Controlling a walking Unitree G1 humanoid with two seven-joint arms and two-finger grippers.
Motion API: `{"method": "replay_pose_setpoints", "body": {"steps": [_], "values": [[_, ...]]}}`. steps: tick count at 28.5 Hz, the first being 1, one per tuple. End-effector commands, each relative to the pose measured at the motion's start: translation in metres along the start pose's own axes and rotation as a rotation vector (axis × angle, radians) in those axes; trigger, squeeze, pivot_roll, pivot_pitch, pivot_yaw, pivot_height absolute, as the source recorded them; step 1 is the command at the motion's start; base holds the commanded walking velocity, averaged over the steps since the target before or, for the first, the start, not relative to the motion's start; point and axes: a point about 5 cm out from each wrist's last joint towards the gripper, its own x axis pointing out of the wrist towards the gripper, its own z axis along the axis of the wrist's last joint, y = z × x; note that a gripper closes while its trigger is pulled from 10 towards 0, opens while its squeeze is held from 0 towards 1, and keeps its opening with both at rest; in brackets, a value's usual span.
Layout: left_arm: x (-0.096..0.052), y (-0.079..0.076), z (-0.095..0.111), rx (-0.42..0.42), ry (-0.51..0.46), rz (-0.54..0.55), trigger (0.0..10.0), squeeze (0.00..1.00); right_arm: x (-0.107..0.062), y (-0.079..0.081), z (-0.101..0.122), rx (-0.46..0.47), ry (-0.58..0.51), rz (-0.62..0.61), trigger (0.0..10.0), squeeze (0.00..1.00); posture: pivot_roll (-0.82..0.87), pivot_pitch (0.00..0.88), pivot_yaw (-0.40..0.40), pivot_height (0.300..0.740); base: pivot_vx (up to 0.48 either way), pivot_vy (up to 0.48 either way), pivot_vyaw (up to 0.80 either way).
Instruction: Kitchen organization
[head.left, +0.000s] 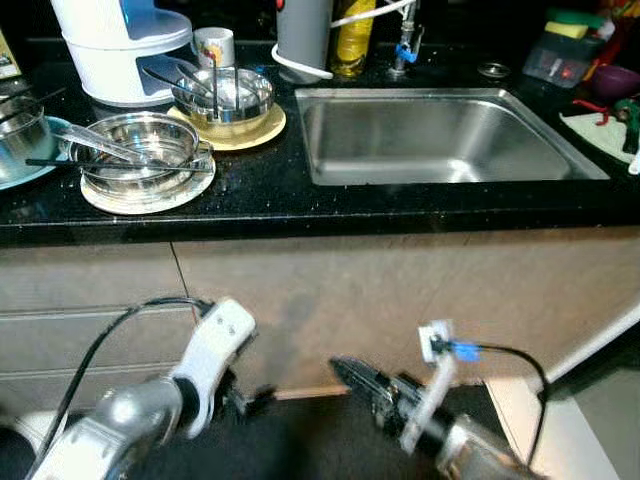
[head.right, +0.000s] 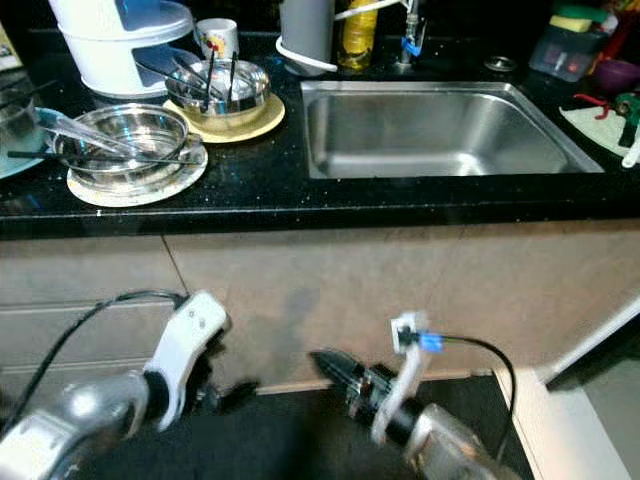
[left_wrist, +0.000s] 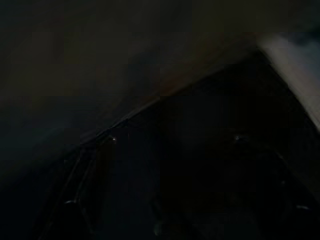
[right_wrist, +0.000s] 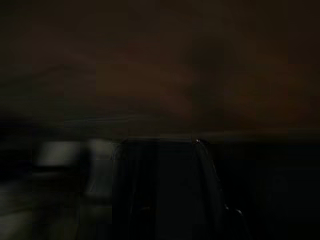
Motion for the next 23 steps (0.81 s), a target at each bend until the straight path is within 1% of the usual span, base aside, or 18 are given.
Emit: {"method": "replay_pose_setpoints", "body": {"steps": [1,2,3,4,5,6,7,9,10,13,14,17,23], "values": [[0.004,0.014,-0.023,-0.058,0.075,0.128,10.0,0.0,-0.002,-0.02,-0.012,-0.023,0.022,-0.15,10.0,0.0,-0.08,0.2,-0.047,0.74,0.0,0.0,0.0],[0.006,0.015,-0.031,-0.076,0.098,0.149,10.0,0.0,-0.002,-0.023,-0.015,-0.026,0.029,-0.173,10.0,0.0,-0.08,0.2,-0.047,0.74,0.0,0.0,0.0],[0.011,0.017,-0.045,-0.07,0.144,0.181,10.0,0.0,0.0,-0.029,-0.023,-0.041,0.044,-0.212,10.0,0.0,-0.08,0.197,-0.051,0.74,0.0,0.0,0.0],[0.014,0.018,-0.056,-0.068,0.17,0.191,10.0,0.0,0.001,-0.033,-0.03,-0.057,0.058,-0.233,10.0,0.0,-0.08,0.197,-0.052,0.74,0.0,0.0,0.0],[0.015,0.019,-0.062,-0.065,0.184,0.193,10.0,0.0,0.001,-0.035,-0.034,-0.071,0.065,-0.243,10.0,0.0,-0.08,0.197,-0.051,0.74,0.0,0.0,0.0],[0.017,0.021,-0.069,-0.055,0.169,0.217,10.0,0.0,0.002,-0.037,-0.044,-0.102,0.1,-0.251,10.0,0.0,-0.08,0.199,-0.05,0.74,0.0,0.0,0.0],[0.017,0.021,-0.069,-0.055,0.169,0.217,10.0,0.0,0.002,-0.037,-0.044,-0.102,0.1,-0.251,10.0,0.0,-0.08,0.199,-0.05,0.74,0.0,0.0,0.0],[0.02,0.02,-0.079,-0.065,0.159,0.2,10.0,0.0,0.003,-0.038,-0.062,-0.161,0.167,-0.25,10.0,0.0,-0.08,0.2,-0.049,0.74,0.0,0.0,0.0],[0.02,0.02,-0.079,-0.065,0.159,0.2,10.0,0.0,0.003,-0.038,-0.062,-0.161,0.167,-0.25,10.0,0.0,-0.08,0.2,-0.049,0.74,0.0,0.0,0.0],[0.022,0.018,-0.084,-0.044,0.151,0.21,10.0,0.0,0.005,-0.04,-0.078,-0.192,0.21,-0.268,10.0,0.0,-0.08,0.206,-0.048,0.74,0.0,0.0,0.0],[0.022,0.018,-0.084,-0.044,0.151,0.21,10.0,0.0,0.005,-0.04,-0.078,-0.192,0.21,-0.268,10.0,0.0,-0.08,0.206,-0.048,0.74,0.0,0.0,0.0],[0.024,0.017,-0.089,-0.032,0.161,0.221,10.0,0.0,0.006,-0.041,-0.089,-0.197,0.227,-0.288,10.0,0.0,-0.08,0.212,-0.049,0.74,0.0,0.0,0.0],[0.027,0.015,-0.097,-0.016,0.157,0.211,10.0,0.0,0.007,-0.041,-0.092,-0.203,0.218,-0.289,10.0,0.0,-0.09,0.22,-0.051,0.74,0.0,0.0,0.0]]}}
